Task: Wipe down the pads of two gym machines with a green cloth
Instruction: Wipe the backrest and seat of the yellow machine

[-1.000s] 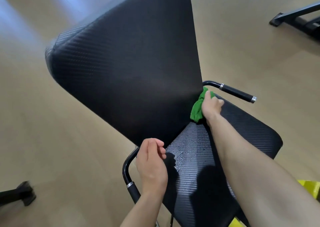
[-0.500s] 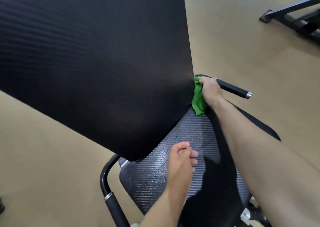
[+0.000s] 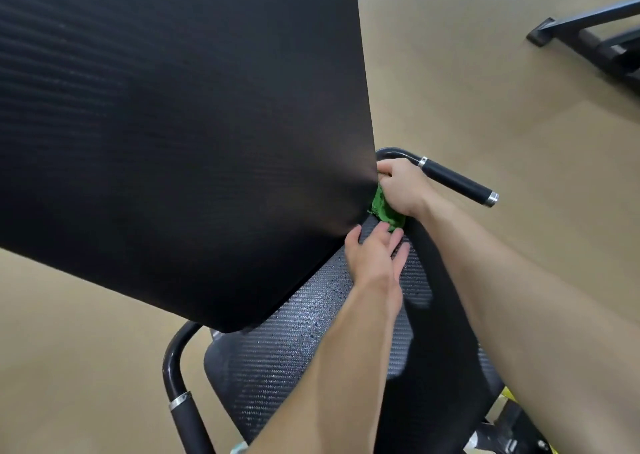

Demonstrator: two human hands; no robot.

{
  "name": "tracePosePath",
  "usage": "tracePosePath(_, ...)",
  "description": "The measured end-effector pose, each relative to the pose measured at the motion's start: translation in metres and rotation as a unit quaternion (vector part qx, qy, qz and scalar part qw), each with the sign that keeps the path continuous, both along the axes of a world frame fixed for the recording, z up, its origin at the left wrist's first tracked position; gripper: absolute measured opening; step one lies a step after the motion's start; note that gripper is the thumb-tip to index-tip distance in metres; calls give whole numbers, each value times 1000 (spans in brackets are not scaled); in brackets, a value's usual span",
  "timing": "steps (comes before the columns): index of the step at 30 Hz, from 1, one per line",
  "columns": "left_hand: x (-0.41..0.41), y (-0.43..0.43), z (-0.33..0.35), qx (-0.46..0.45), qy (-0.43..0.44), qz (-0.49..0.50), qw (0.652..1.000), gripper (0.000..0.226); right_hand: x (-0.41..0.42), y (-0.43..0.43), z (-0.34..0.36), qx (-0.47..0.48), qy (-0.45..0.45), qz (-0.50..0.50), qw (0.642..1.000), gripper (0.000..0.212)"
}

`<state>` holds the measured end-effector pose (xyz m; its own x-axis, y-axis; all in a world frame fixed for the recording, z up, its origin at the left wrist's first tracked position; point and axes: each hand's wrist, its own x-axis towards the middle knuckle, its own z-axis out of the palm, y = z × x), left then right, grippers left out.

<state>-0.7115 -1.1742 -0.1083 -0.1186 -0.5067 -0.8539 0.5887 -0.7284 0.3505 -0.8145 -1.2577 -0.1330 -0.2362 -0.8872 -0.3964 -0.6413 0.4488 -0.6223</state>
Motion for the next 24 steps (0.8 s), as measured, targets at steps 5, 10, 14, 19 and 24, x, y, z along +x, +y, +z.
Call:
tracePosePath(5, 8, 0, -1, 25, 50, 2, 998, 62, 5, 6, 10, -6, -45, -63, 997, 16)
tracePosePath(10, 8, 2, -1, 18, 66, -1, 998, 65, 9, 12, 16, 33, -41, -52, 997, 32)
tracePosePath(14, 4, -8, 1, 8, 83, 5, 997, 59, 10, 14, 17, 61, -8, -20, 998, 24)
tracePosePath(19, -3, -17, 3, 43, 106, 34, 993, 52, 11, 11, 21, 92, 2, -7, 996, 17)
tracePosePath(24, -1, -17, 1, 72, 116, 41, 990, 34, 15, 12, 21, 113, 29, -6, 993, 20)
